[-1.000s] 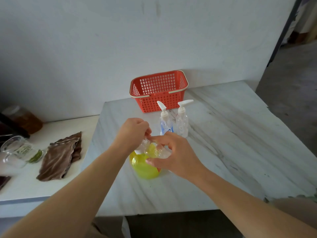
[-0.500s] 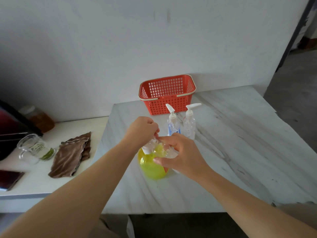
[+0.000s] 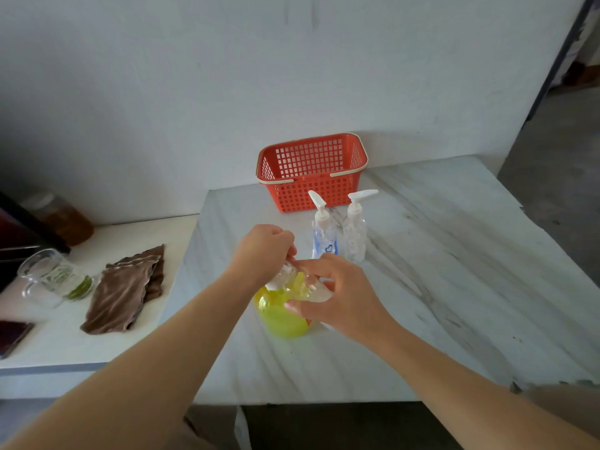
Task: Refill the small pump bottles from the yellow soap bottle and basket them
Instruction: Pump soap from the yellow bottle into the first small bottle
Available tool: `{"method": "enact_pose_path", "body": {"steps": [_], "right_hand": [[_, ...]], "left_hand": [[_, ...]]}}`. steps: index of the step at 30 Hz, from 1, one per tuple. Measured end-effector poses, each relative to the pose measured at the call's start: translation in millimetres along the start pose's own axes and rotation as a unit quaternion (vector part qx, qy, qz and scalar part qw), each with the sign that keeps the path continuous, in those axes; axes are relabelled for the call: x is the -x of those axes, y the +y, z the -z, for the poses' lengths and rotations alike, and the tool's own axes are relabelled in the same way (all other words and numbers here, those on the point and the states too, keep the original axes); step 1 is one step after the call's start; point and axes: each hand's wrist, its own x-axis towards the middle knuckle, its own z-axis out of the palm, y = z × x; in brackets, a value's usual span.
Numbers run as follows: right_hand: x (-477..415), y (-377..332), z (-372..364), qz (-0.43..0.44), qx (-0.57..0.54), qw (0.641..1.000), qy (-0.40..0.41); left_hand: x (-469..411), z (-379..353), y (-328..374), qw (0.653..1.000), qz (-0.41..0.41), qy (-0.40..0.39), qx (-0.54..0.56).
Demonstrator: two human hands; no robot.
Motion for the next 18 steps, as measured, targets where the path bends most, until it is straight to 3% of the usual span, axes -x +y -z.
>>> {"method": "enact_pose_path", "body": {"steps": [8, 18], "right_hand": [[-3.0, -4.0, 0.6, 0.012, -0.008, 1.0, 0.002], [1.9, -0.4, 0.4, 0.005, -0.01, 1.0, 0.001]], "left_hand": [[-1.6, 6.9, 5.7, 0.999, -0.001, -0.02, 0.047], [2.8, 0.0, 2.1, 1.0, -0.002, -0.006, 0.01]]}}
